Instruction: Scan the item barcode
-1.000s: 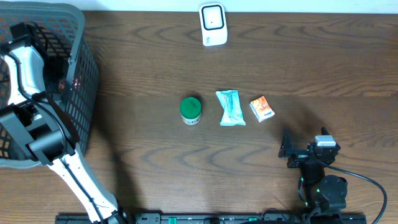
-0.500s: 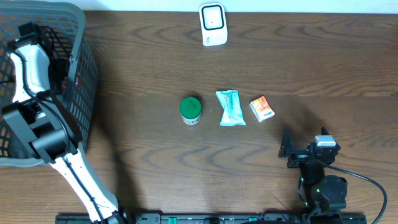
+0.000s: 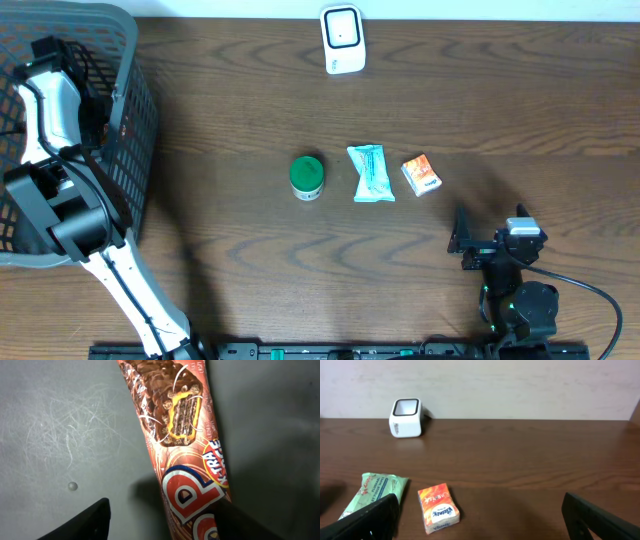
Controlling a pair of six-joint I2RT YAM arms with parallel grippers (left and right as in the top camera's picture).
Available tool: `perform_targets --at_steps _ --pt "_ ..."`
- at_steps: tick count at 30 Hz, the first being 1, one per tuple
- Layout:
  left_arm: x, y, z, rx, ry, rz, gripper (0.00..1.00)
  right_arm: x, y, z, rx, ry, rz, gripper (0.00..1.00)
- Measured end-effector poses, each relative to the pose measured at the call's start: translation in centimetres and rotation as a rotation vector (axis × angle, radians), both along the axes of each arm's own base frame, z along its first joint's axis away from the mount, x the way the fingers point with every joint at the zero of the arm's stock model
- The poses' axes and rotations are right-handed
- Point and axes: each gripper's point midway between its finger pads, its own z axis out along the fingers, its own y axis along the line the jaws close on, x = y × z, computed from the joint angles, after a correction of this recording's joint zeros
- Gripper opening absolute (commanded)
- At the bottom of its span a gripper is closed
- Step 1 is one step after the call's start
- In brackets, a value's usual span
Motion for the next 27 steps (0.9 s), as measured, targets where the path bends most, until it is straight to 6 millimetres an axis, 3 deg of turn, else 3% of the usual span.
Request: perform_targets --at_steps 2,5,16,18,24,27 --pt "0.0 0.0 0.0 0.000 0.002 -0.002 0.45 0.0 0.0 0.0 0.000 0.000 0.000 0.99" --pt "-0.1 0.1 0.0 0.003 0.004 -0.003 0.08 0.0 0.0 0.0 0.000 0.000 0.000 0.99" --pt "-1.1 1.6 0.3 0.003 0.030 -0.051 0.07 0.0 0.0 0.0 0.000 0.000 0.000 0.99" --pt "-1.5 2.0 0.6 0.004 0.032 -0.056 0.13 0.0 0.0 0.0 0.000 0.000 0.000 0.99" --pt "-1.9 2.3 1.7 0.007 0.030 -0.072 0.74 0.0 0.0 0.0 0.000 0.000 0.000 0.99" --pt "-1.7 2.3 3.9 0.030 -0.014 -0.068 0.76 0.0 0.0 0.0 0.000 0.000 0.000 0.99"
